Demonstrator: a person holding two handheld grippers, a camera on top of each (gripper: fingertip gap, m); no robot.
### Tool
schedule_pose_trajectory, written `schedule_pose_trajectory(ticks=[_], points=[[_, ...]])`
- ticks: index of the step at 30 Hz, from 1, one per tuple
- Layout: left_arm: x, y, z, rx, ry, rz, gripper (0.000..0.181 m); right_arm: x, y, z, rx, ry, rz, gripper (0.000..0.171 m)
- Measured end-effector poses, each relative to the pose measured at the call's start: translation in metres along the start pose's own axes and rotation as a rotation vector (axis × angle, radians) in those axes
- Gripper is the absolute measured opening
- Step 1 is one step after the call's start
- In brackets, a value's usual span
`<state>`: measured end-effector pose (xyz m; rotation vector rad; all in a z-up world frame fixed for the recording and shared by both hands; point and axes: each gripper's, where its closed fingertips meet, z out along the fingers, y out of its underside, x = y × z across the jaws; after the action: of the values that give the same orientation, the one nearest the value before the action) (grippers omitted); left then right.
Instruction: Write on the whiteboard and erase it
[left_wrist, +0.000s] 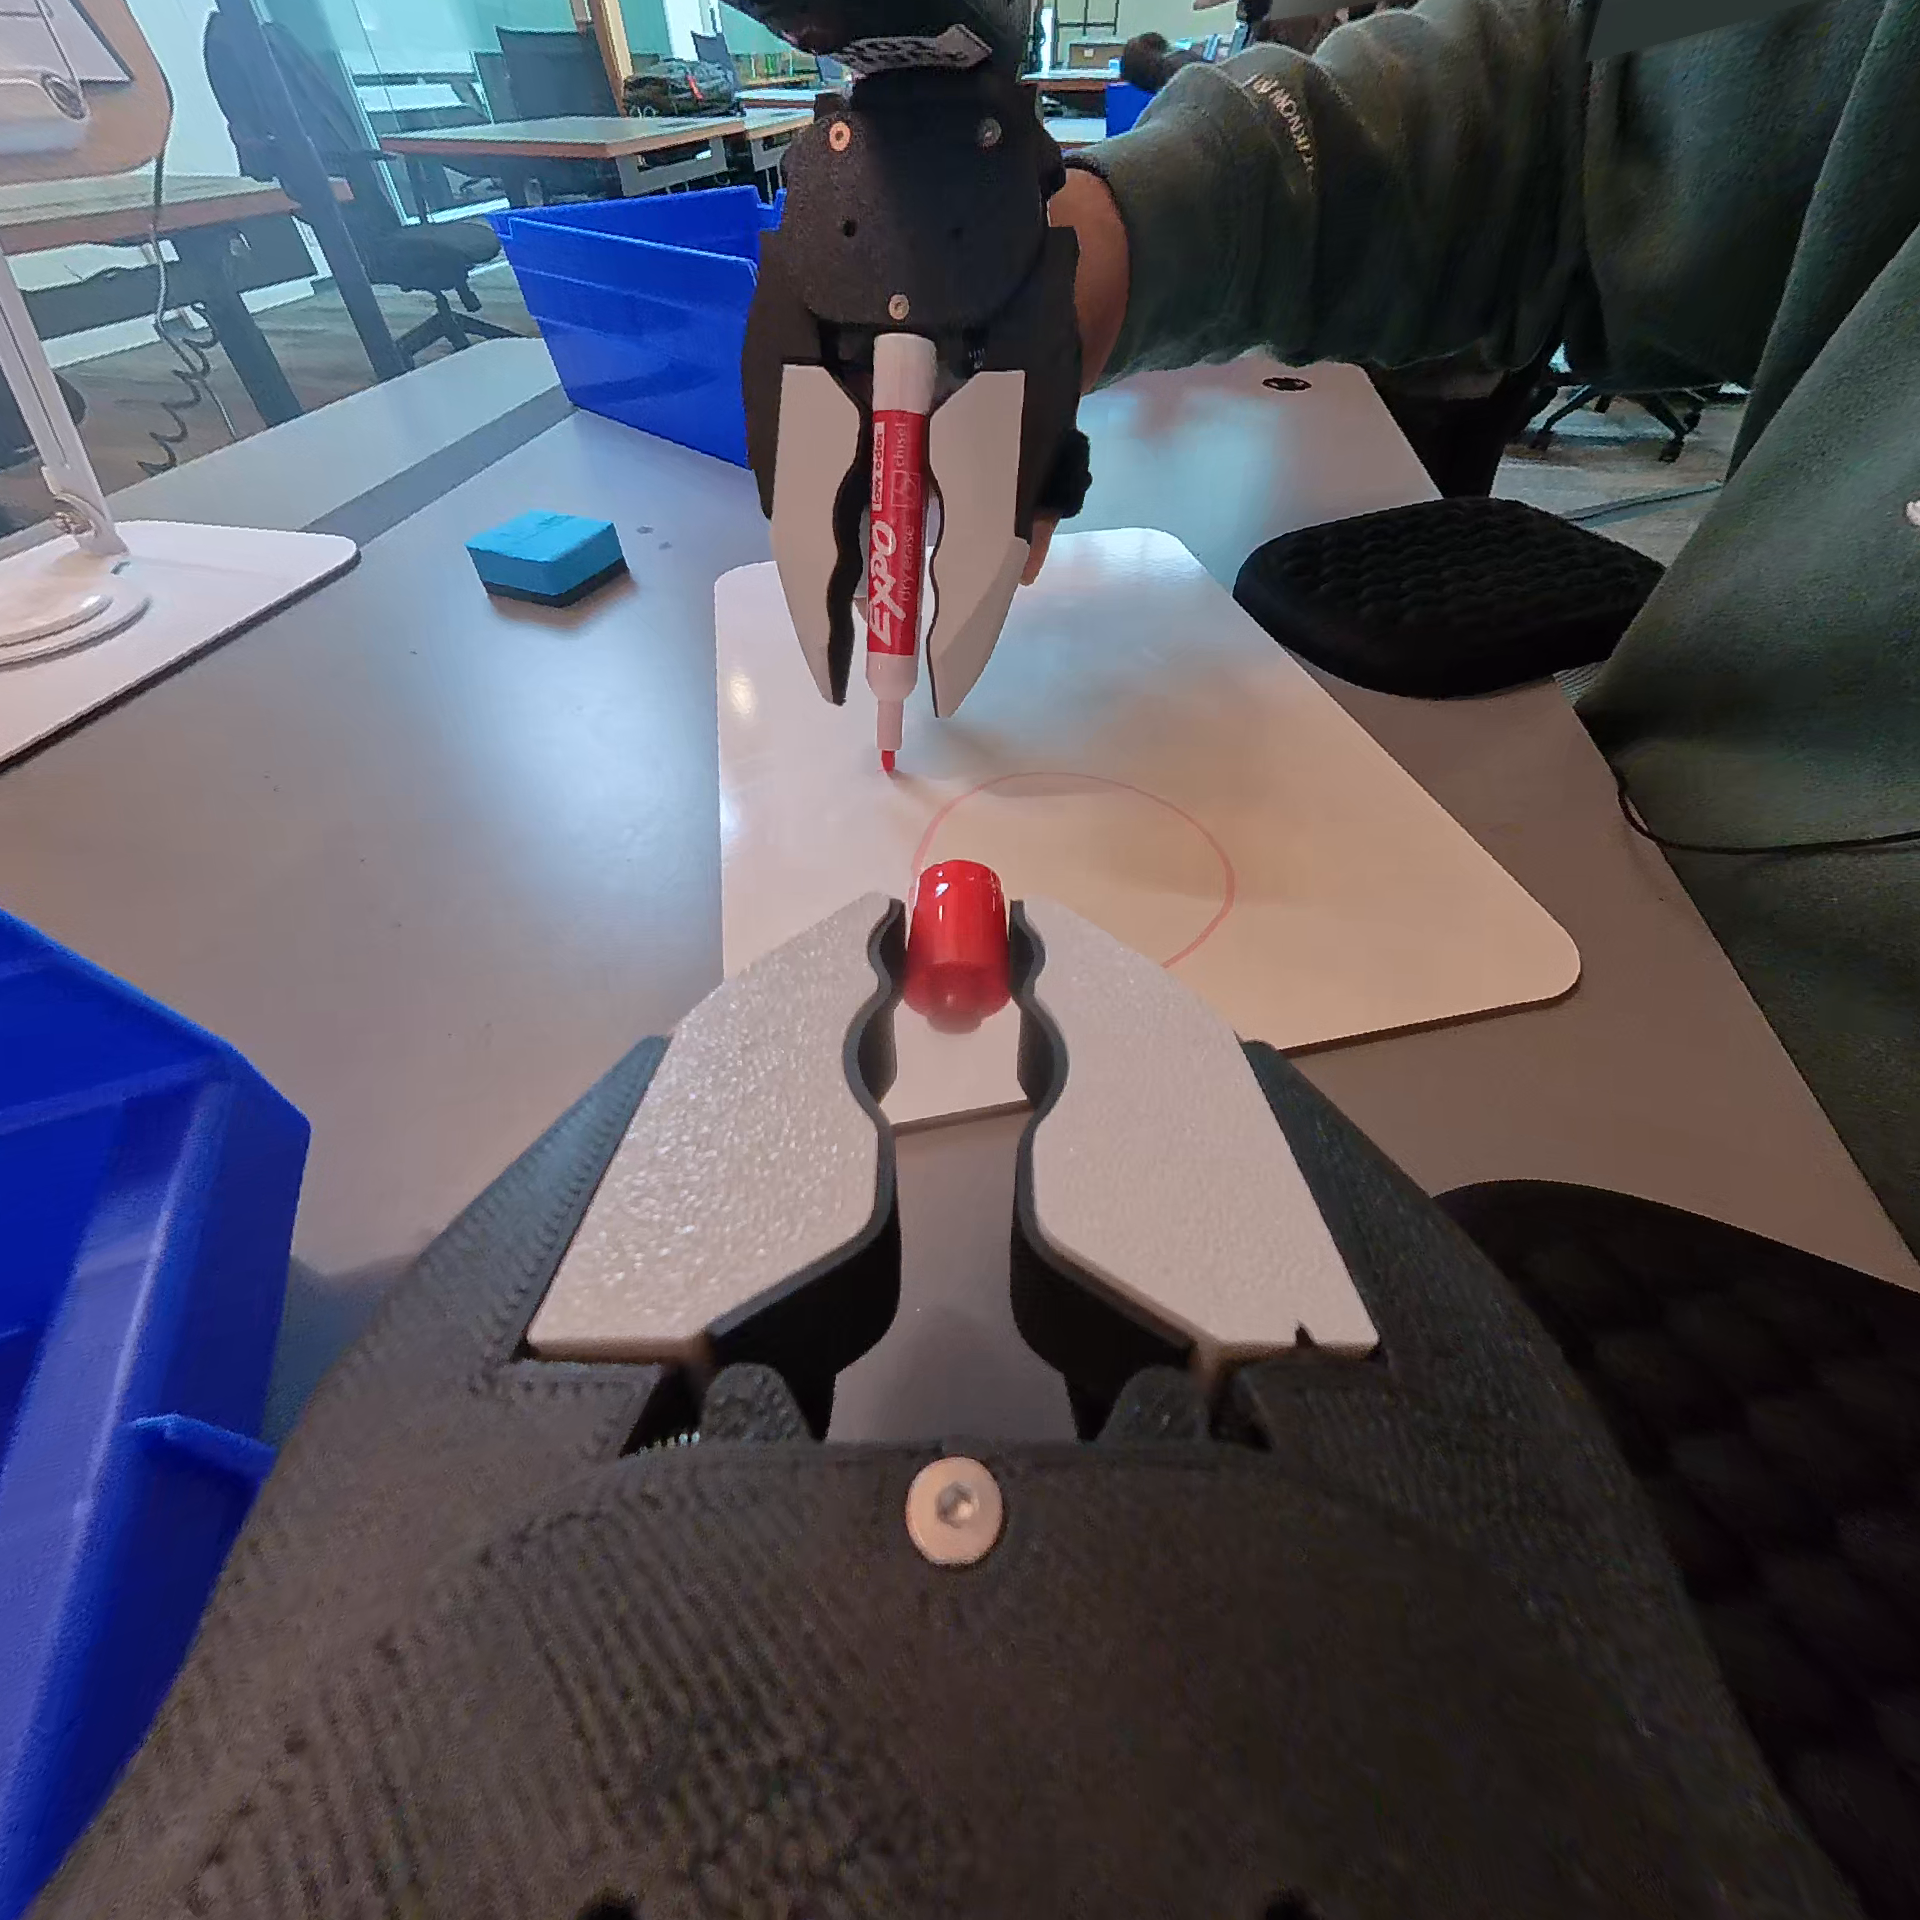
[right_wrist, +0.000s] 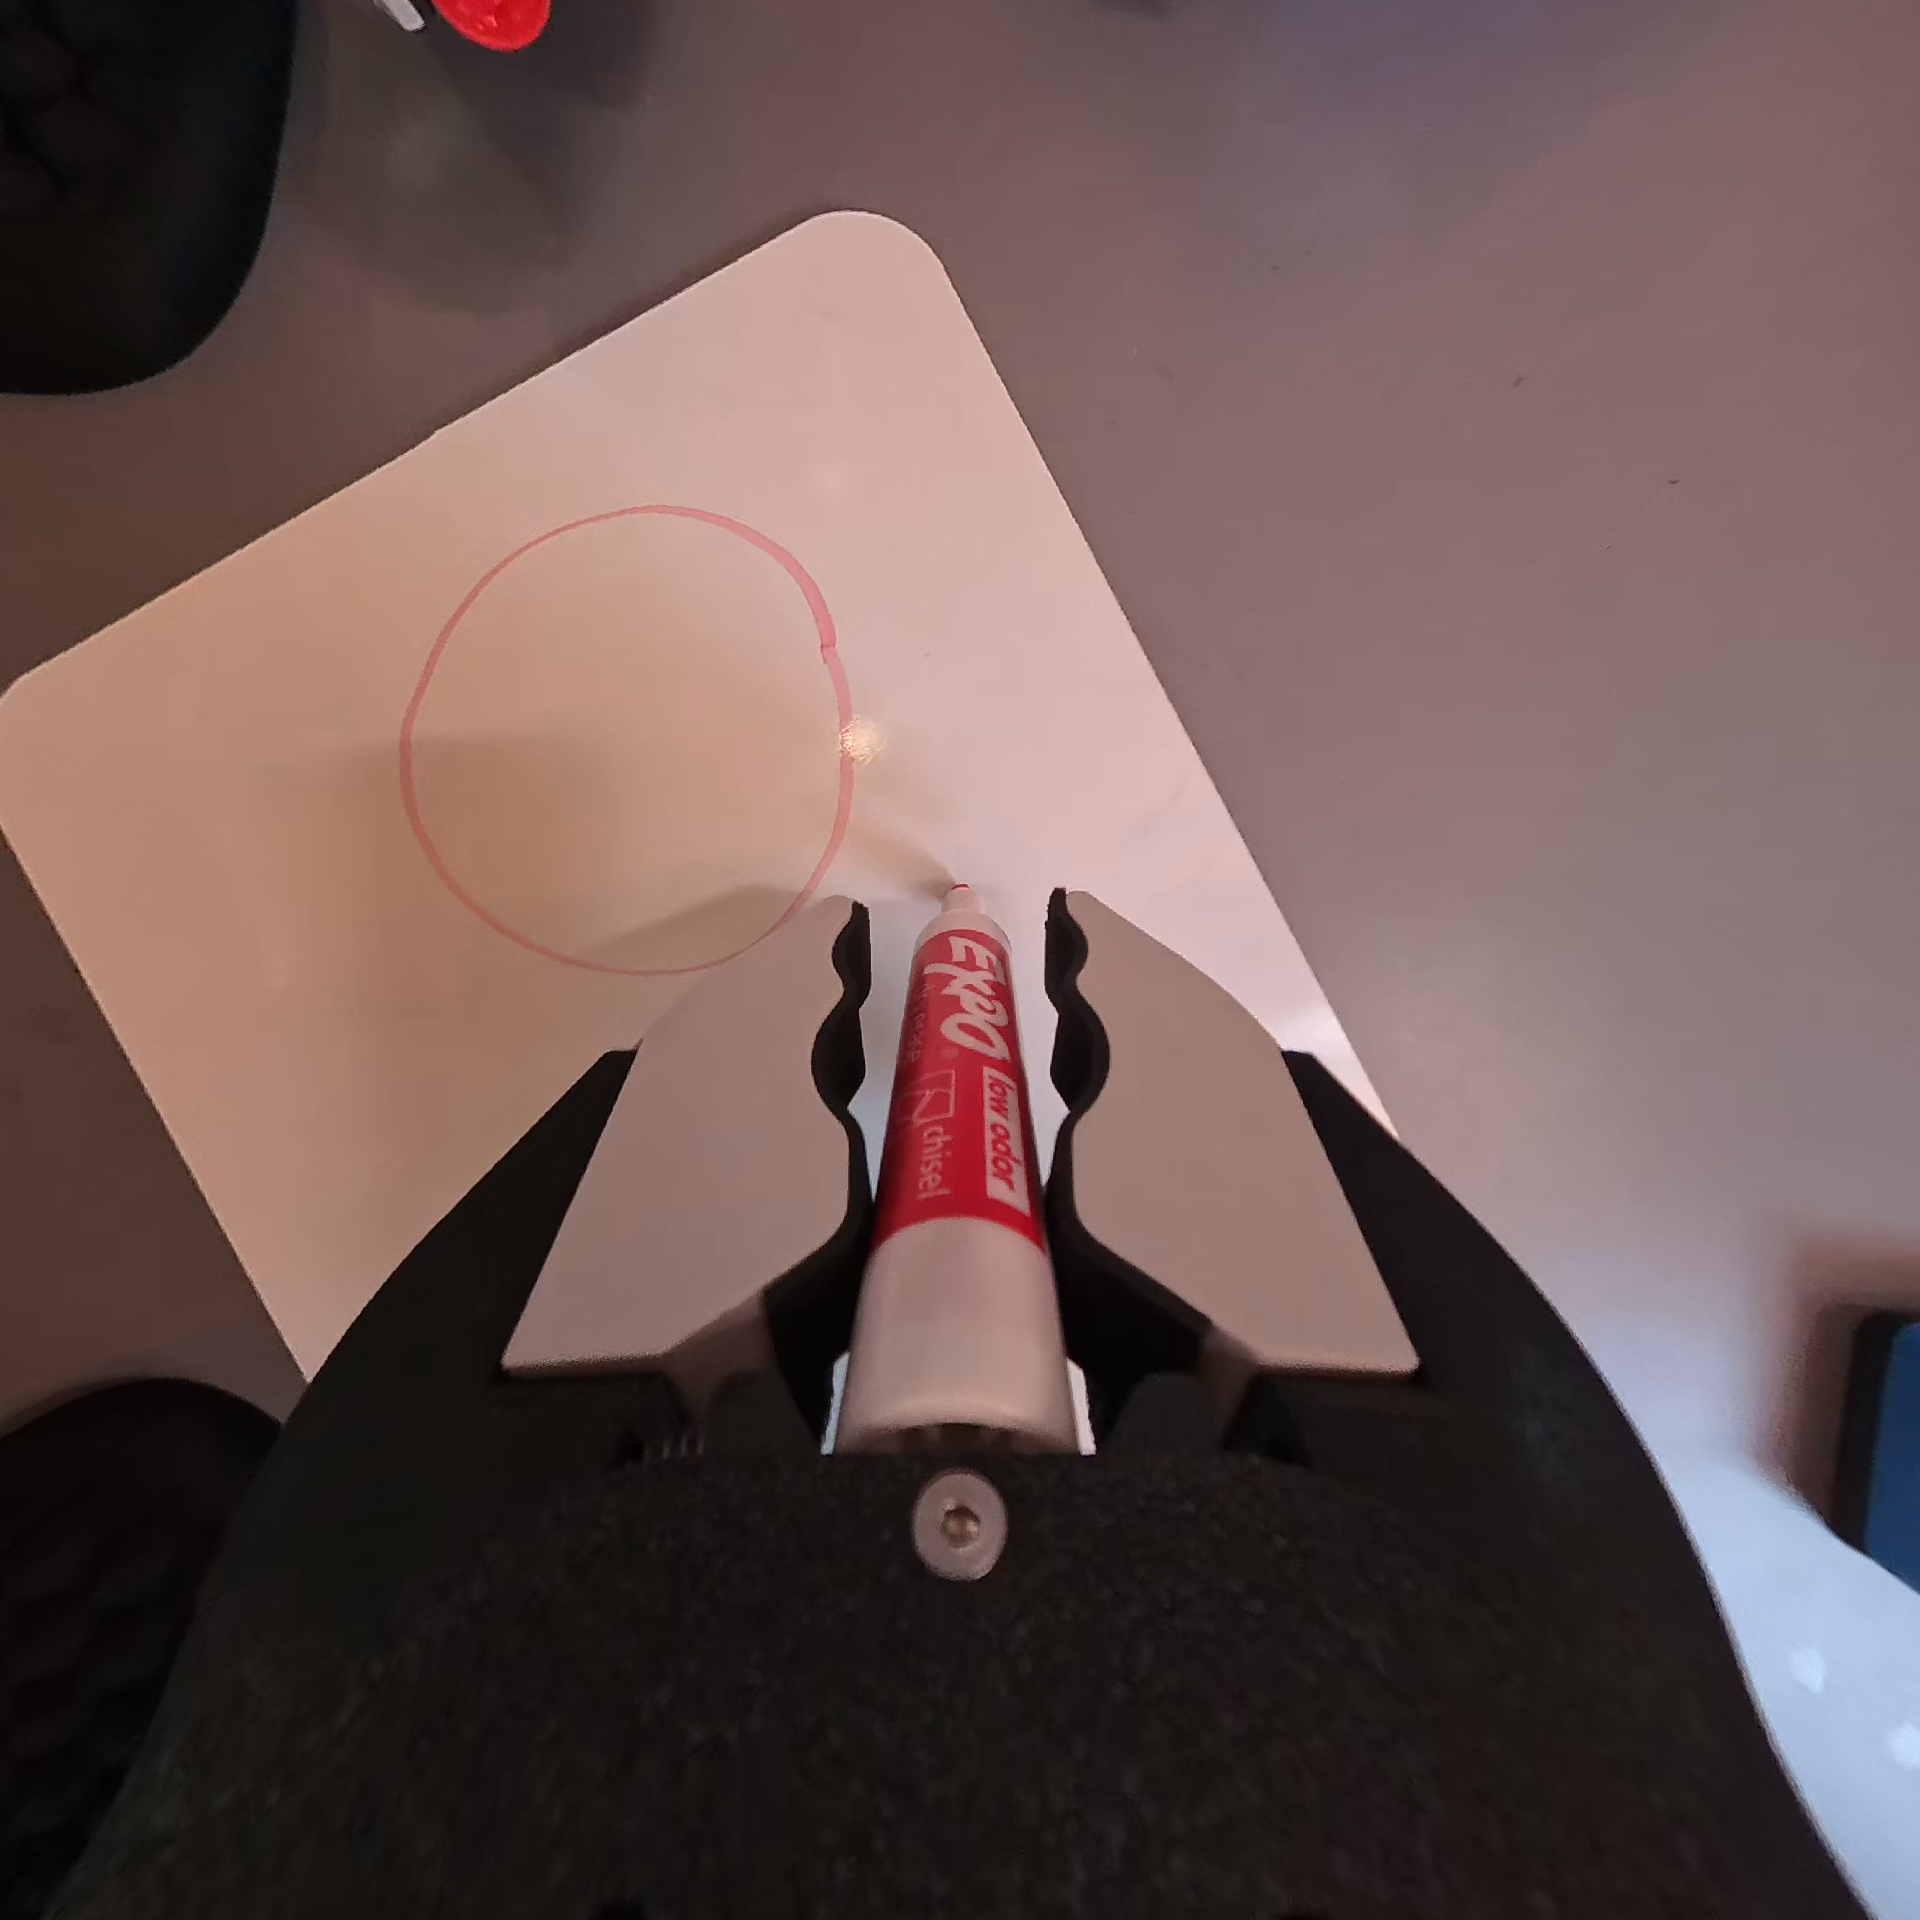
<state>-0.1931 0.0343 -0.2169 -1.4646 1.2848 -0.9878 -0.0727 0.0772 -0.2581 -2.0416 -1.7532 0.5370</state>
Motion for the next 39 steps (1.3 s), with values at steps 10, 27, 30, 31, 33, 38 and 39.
schedule_pose_trajectory(ticks=[10,27,30,31,33,38,39], points=[[0.001,0.000,0.001,-0.004,0.003,0.003,0.019,-0.027,0.014,-0.007,-0.026,-0.025,0.006,0.033],[-0.001,0.001,0.001,-0.008,-0.004,0.006,0.019,-0.057,0.028,-0.015,-0.041,-0.029,0.007,0.034],[-0.001,0.001,0.001,-0.009,-0.003,0.006,0.019,-0.057,0.028,-0.015,-0.041,-0.030,0.009,0.034],[-0.001,0.001,0.001,-0.009,-0.003,0.006,0.019,-0.057,0.028,-0.015,-0.041,-0.030,0.010,0.034],[-0.001,0.001,0.001,-0.010,-0.001,0.006,0.019,-0.057,0.028,-0.015,-0.040,-0.028,0.010,0.034],[-0.001,0.001,0.001,-0.009,-0.001,0.007,0.019,-0.057,0.029,-0.015,-0.041,-0.028,0.011,0.034],[0.000,0.001,0.001,-0.010,-0.001,0.006,0.019,-0.058,0.030,-0.014,-0.048,-0.029,0.009,0.033]])
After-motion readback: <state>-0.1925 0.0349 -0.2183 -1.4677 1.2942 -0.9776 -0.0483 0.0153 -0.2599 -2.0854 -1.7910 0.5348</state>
